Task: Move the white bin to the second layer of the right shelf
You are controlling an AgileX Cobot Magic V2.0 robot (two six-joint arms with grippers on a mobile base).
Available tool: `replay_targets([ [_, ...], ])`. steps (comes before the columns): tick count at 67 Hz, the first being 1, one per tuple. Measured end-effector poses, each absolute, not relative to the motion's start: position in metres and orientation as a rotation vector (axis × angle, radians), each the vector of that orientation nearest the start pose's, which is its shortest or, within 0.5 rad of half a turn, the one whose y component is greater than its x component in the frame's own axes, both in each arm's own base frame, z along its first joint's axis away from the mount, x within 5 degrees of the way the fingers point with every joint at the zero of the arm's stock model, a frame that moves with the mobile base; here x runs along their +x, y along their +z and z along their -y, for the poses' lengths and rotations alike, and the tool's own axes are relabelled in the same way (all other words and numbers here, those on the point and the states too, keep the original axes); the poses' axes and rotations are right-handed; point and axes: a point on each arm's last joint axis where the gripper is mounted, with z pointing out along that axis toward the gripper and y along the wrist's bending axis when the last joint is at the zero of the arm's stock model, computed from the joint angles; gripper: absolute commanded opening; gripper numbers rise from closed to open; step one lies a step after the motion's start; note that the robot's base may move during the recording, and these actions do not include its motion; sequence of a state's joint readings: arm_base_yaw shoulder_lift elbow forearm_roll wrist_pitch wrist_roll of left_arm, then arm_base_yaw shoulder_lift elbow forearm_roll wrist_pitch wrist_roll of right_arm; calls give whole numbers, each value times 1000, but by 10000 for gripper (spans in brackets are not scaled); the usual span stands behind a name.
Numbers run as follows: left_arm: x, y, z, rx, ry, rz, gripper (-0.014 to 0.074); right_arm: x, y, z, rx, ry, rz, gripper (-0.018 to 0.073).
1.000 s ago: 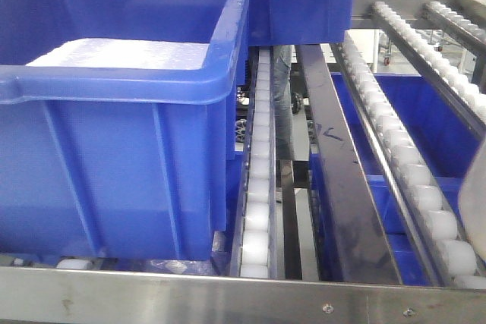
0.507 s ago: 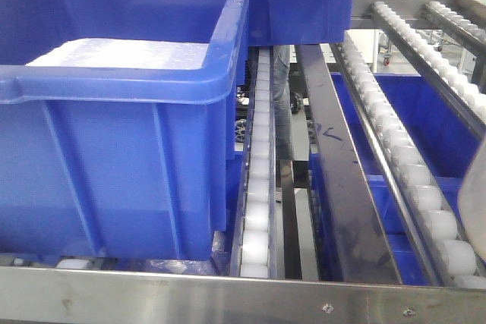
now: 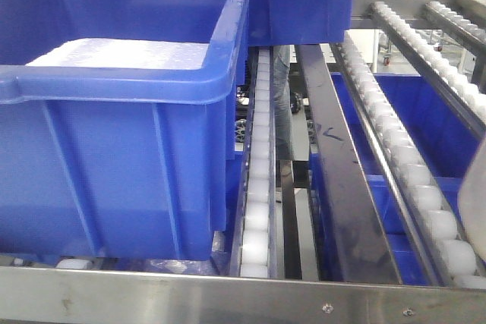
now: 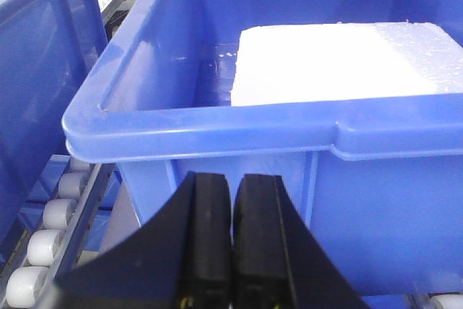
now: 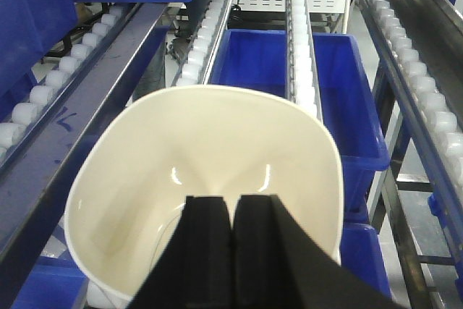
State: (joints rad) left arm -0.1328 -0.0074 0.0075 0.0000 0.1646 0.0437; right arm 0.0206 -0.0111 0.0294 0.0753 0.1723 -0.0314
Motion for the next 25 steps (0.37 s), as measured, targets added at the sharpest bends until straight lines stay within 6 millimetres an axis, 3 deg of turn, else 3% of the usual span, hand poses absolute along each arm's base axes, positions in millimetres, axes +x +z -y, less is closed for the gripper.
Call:
replay_targets([
  [25, 55, 196, 7, 145, -68, -1642, 85, 56, 188, -2, 9, 59, -1672, 57],
])
